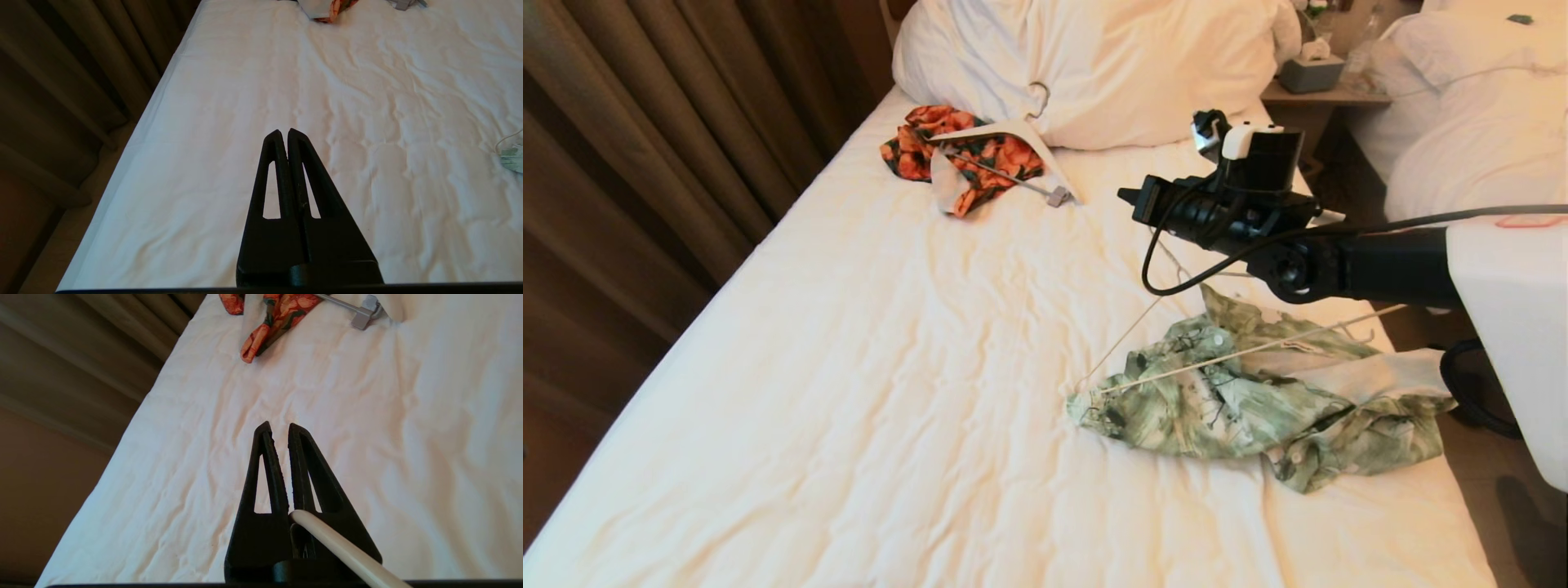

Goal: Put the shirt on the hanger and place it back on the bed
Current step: Place the hanger on the bed

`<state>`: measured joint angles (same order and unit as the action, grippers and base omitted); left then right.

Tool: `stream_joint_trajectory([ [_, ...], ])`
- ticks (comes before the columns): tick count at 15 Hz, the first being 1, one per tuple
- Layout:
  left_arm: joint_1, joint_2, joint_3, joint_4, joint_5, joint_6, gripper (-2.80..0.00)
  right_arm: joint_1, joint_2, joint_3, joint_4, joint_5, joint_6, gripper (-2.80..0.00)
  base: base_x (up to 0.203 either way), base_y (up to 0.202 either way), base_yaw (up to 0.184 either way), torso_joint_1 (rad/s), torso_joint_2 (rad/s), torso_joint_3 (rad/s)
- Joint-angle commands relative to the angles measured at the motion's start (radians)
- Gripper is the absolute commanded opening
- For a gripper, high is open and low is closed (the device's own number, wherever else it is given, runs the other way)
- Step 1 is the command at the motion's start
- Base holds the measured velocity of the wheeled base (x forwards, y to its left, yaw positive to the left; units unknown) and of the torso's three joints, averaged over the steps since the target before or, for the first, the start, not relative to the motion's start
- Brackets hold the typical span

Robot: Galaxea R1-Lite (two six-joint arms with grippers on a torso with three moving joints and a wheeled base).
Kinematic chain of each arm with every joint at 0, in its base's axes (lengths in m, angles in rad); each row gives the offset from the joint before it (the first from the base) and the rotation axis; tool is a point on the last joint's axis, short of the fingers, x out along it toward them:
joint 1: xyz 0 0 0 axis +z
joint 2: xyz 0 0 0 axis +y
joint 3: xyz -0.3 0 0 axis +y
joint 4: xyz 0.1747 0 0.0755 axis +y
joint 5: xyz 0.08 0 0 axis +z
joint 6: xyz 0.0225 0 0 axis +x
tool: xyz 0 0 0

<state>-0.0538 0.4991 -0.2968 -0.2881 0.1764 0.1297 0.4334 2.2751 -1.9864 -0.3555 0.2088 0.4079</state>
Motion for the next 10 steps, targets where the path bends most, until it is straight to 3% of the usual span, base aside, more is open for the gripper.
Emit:
stream_joint_trajectory([
  [1,0.0,-0.007,0.004,-0.002,0.002,0.001,-2.8,0.001,0.012,0.0,0.0,-0.004,0.002,-2.8,0.0,0.0,0.0,0.0,0.0,0.0],
  [2,0.0,-0.007,0.002,-0.002,0.002,0.0,-2.8,0.001,0.014,0.0,0.0,-0.006,0.002,0.0,0.0,0.0,0.0,0.0,0.0,0.0],
  [7,0.0,-0.02,0.004,-0.002,0.003,-0.001,-2.8,0.009,-0.023,0.01,0.017,-0.042,-0.001,0.0,0.0,0.0,0.0,0.0,0.0,0.0],
  [10,0.0,-0.049,0.003,0.0,0.004,-0.002,-2.8,0.015,-0.053,0.02,0.161,-0.146,-0.066,0.0,0.0,0.0,0.0,0.0,0.0,0.0],
])
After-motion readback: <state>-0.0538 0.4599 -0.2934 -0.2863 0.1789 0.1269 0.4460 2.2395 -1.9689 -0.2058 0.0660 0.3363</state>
